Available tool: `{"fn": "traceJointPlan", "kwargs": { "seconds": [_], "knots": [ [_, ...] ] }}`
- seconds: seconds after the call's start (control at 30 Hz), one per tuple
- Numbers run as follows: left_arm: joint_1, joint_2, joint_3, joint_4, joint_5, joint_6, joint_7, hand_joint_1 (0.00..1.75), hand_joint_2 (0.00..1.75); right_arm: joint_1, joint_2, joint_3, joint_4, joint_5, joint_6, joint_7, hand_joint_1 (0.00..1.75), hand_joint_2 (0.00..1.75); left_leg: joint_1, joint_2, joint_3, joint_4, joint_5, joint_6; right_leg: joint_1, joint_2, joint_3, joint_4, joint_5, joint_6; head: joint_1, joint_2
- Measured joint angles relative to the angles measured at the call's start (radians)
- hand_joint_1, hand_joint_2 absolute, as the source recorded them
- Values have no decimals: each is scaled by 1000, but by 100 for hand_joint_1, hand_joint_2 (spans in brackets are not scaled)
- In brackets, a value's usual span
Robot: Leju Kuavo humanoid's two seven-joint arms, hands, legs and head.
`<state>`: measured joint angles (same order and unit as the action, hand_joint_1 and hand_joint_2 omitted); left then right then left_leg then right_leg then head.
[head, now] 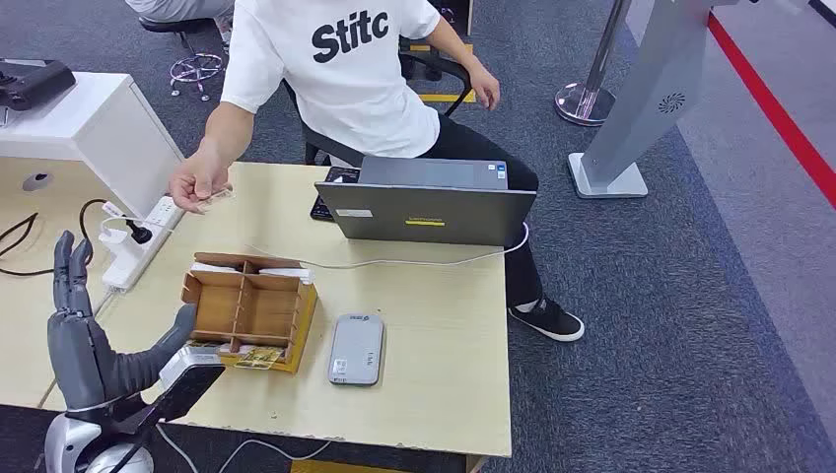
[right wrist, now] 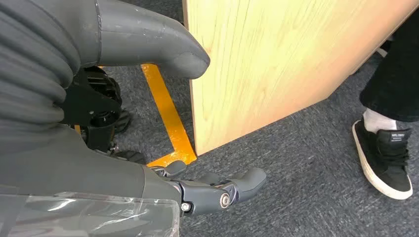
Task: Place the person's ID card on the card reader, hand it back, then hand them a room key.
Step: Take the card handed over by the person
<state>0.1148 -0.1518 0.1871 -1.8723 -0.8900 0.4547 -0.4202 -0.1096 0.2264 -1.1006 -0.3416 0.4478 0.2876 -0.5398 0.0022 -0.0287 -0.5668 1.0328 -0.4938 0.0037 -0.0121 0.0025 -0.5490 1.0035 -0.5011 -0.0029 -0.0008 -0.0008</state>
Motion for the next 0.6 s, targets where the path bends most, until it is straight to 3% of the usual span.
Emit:
{"fn": "traceJointPlan", "kwargs": {
  "seconds": [0.4, 0.53, 0.6],
  "knots": [
    [-180, 126, -186, 137, -190, -32, 187, 0, 175, -23, -4, 7, 14, 24, -8, 9, 0, 175, 0, 1, 0, 1, 0, 0, 0, 1, 0, 0, 1, 2, 0, 0],
    [-244, 173, -259, 191, -259, -43, 260, 172, 175, -31, -6, 11, 18, 34, -9, 13, 0, 175, 0, 1, 0, 1, 1, 0, 0, 1, 0, 0, 2, 1, 0, 0],
    [-275, 197, -293, 218, -293, -47, 296, 175, 175, -34, -8, 12, 21, 37, -10, 15, 0, 175, 0, 2, 0, 1, 1, 0, 0, 2, -1, 0, 2, 1, 0, 0]
  ]
}}
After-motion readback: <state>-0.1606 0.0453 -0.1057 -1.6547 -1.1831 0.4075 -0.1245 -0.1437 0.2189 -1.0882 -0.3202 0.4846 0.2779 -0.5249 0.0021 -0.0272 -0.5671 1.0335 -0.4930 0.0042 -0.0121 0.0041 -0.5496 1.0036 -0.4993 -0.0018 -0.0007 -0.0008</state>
